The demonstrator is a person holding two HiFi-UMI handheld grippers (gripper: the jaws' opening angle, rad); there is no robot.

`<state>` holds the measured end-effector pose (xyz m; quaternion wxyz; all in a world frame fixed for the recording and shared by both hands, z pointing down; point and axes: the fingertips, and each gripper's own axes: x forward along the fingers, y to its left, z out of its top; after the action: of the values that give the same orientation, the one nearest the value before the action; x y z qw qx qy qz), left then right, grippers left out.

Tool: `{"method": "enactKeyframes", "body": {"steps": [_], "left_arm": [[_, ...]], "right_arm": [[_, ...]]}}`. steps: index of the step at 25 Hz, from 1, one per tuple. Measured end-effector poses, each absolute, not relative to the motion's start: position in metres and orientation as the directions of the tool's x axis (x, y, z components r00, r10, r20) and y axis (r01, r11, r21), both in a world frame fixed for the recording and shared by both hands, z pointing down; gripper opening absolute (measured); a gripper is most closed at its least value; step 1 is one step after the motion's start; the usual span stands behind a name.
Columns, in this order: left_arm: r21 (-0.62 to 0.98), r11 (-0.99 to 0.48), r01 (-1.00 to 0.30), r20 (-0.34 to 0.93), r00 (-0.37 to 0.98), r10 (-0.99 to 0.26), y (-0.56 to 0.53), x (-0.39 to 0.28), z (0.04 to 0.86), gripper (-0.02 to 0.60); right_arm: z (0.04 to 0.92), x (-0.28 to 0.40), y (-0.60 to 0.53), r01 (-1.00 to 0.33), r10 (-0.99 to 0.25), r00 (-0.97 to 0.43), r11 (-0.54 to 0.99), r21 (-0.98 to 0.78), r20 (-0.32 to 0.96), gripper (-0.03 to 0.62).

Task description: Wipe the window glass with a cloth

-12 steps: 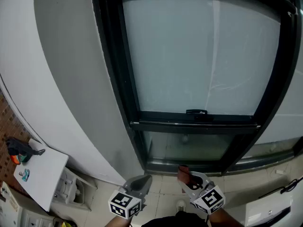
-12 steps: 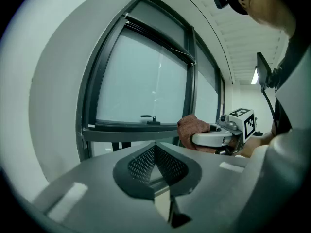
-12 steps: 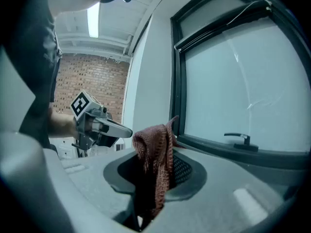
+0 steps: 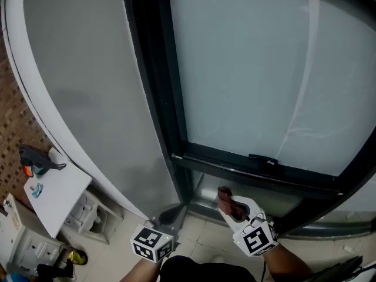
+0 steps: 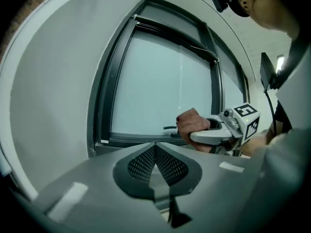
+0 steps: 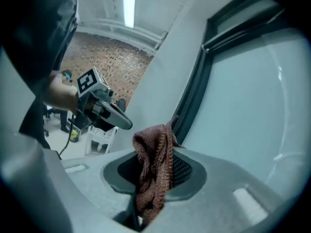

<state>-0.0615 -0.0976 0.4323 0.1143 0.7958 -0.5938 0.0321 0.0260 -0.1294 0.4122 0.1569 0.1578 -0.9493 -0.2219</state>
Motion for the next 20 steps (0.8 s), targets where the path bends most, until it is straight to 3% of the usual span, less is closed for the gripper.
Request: {"method": "enactKeyframes", "body": {"steps": [8,20], "left_arm": [[0.156,-0.265,-0.951,0.204,0.294,-0.934,-0.117,-0.087,0.43,0.017],[0.132,-0.484,-0.865,0.161,0.5,-0.851,-0.137,-0.126,0.412,0.017]], "right_arm": [[0.323,-0.044,-0.189,-0.144,-0.484,-0.864,0.503,0.853,0.14,0.08],[0.18,-0.156,-0.289,-0.11,-0.73,-0.679,-0.002,0.994,-0.076,0.08]]}}
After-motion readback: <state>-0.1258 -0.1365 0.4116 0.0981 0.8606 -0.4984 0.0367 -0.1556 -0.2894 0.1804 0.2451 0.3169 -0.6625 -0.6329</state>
